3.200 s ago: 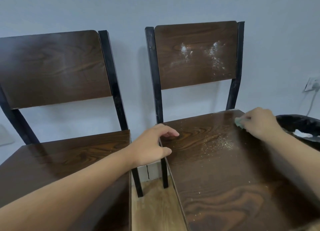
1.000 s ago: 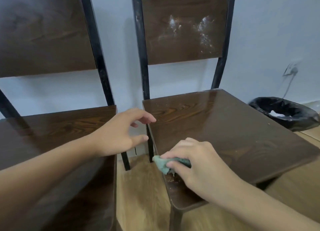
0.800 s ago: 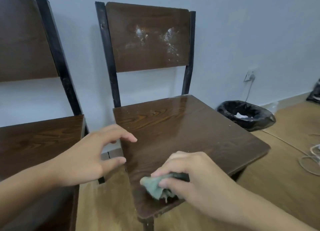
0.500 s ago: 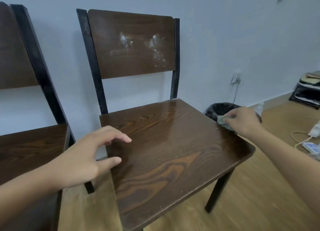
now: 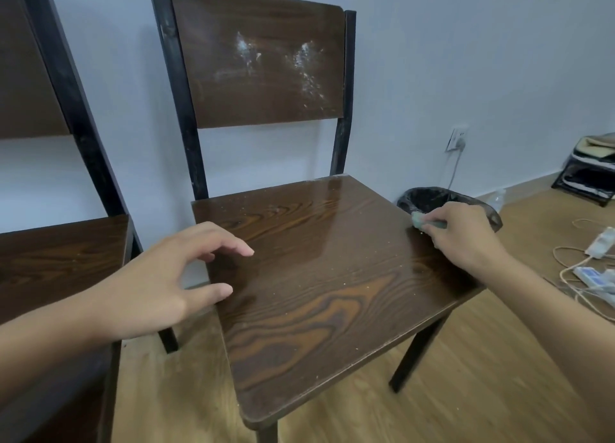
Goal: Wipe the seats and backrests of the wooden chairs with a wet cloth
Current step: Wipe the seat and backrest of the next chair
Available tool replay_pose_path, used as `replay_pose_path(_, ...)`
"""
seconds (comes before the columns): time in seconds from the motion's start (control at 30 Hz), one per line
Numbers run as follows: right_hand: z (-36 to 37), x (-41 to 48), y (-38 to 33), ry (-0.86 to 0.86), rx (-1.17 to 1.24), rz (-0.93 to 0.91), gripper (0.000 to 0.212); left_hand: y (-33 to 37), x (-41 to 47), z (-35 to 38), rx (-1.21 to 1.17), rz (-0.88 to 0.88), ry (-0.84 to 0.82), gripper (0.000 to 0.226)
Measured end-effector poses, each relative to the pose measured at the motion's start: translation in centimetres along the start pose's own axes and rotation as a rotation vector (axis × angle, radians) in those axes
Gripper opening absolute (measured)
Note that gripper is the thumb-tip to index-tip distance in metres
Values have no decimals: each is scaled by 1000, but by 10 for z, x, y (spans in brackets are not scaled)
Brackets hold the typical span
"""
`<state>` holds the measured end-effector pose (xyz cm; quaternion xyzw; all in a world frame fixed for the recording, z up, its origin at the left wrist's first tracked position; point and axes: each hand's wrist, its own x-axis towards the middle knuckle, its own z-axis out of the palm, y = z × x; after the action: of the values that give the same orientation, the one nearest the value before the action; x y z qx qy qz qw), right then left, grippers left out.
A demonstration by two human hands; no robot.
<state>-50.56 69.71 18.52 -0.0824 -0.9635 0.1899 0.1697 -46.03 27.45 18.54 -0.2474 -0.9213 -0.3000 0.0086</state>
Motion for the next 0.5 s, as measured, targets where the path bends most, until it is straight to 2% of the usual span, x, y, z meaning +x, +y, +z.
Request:
replay_pose_path(0.27, 11, -71, -83, -143, 79, -224, 18, 9, -2, 4, -34, 7, 15, 47)
replay_pose_path(0.4, 8, -140, -131, -227, 162, -469, 18, 16, -7, -3, -44, 11, 19, 43)
replay_pose_path(0.5, 6, -183, -159, -352, 238, -610, 20, 15, -20, -9, -18, 2, 23, 43)
